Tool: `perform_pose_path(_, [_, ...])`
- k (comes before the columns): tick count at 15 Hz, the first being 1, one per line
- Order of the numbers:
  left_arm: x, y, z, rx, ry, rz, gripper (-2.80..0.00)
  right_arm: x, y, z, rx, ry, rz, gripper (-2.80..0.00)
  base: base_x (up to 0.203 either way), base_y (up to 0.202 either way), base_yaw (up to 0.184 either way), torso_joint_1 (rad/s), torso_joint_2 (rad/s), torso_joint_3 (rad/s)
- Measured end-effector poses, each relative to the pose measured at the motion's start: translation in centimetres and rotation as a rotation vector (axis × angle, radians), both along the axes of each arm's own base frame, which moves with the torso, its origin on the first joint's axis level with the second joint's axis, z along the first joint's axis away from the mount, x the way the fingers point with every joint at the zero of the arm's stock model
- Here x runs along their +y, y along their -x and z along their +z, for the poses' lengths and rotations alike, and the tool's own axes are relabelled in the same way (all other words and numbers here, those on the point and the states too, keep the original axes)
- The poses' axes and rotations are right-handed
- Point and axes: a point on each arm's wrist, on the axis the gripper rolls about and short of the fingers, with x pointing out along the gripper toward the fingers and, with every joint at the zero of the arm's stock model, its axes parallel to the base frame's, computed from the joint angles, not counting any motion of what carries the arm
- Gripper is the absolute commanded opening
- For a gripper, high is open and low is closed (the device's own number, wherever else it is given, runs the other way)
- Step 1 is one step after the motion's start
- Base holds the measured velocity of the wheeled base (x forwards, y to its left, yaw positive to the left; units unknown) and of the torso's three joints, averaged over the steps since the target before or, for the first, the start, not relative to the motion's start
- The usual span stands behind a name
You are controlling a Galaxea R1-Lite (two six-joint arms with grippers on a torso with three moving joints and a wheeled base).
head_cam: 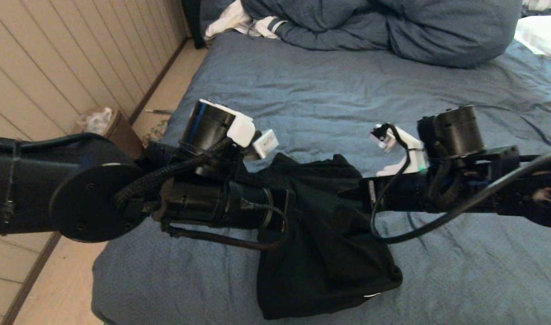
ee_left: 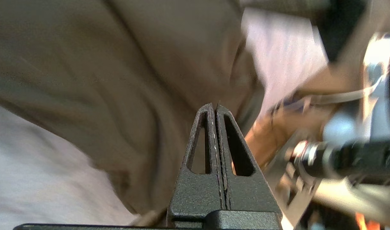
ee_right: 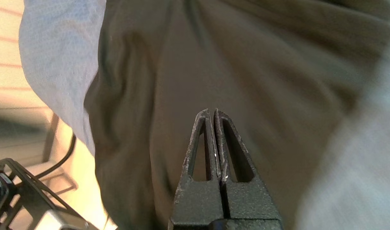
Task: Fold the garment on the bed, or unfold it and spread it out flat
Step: Fold the black T-shirt
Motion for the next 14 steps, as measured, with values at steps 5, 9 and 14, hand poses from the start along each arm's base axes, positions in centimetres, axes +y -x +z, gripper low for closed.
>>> perform_pose_path(5, [-0.9,-0.7,-4.1,0.029,-0.048,-0.003,-2.80,3.2,-3.3,-2.7,0.063,0.028,0.036,-2.80,0.000,0.000,0.000,0.000,0.00,0.000])
perform_pose_path(9, [-0.4,-2.9,-6.7,0.048,-0.069,0.048,-2.80,1.4,-4.7,-3.9,0.084,0.057,-0.020,-2.80,0.000,0.000,0.000,0.000,0.00,0.000])
perform_pose_path(14, [1.8,-5.0,-9.3,0.065,-0.124,0.110,-2.80,-2.0,-5.8,-3.9,0.081,0.063,-0.108,-2.80,0.000,0.000,0.000,0.000,0.00,0.000])
